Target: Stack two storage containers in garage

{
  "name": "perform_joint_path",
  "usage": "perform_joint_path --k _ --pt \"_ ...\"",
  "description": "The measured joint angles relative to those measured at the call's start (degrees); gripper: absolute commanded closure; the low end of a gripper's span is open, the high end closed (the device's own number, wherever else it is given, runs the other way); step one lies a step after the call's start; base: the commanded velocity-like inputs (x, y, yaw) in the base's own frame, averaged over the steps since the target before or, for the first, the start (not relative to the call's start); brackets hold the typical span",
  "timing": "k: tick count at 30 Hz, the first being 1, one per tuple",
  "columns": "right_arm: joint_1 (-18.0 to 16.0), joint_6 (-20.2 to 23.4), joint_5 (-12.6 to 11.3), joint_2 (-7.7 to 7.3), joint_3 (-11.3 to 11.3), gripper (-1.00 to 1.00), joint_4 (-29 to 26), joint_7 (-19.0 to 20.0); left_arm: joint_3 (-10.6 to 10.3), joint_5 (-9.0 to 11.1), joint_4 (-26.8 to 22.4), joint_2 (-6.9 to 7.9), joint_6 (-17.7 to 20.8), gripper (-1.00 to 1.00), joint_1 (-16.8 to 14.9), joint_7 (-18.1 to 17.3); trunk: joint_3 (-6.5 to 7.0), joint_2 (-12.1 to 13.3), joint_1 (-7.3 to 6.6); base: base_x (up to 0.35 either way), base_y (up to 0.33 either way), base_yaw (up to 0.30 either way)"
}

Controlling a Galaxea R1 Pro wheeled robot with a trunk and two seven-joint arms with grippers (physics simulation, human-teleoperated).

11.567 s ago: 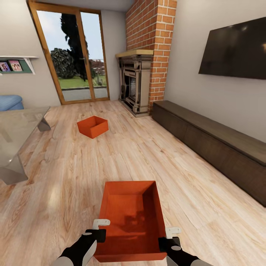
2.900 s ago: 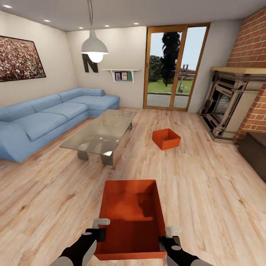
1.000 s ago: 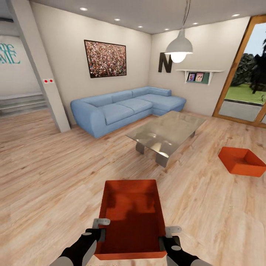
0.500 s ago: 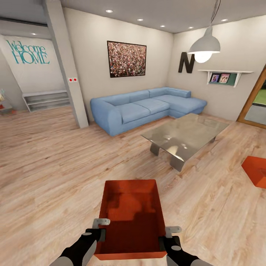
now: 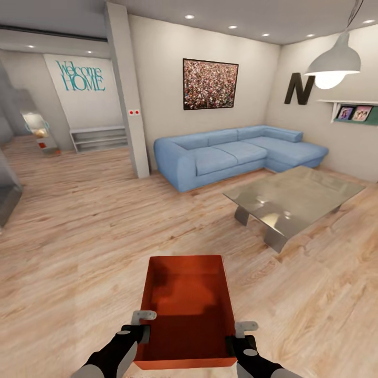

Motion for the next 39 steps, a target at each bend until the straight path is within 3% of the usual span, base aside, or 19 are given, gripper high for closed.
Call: perform_joint_path --k 39 --pt "-0.01 0.00 -0.02 0.00 -0.01 1.00 0.00 0.02 -0.13 0.17 -0.08 0.01 0.10 1.00 0.00 0.08 0.00 0.00 0.00 0.000 0.000 0.300"
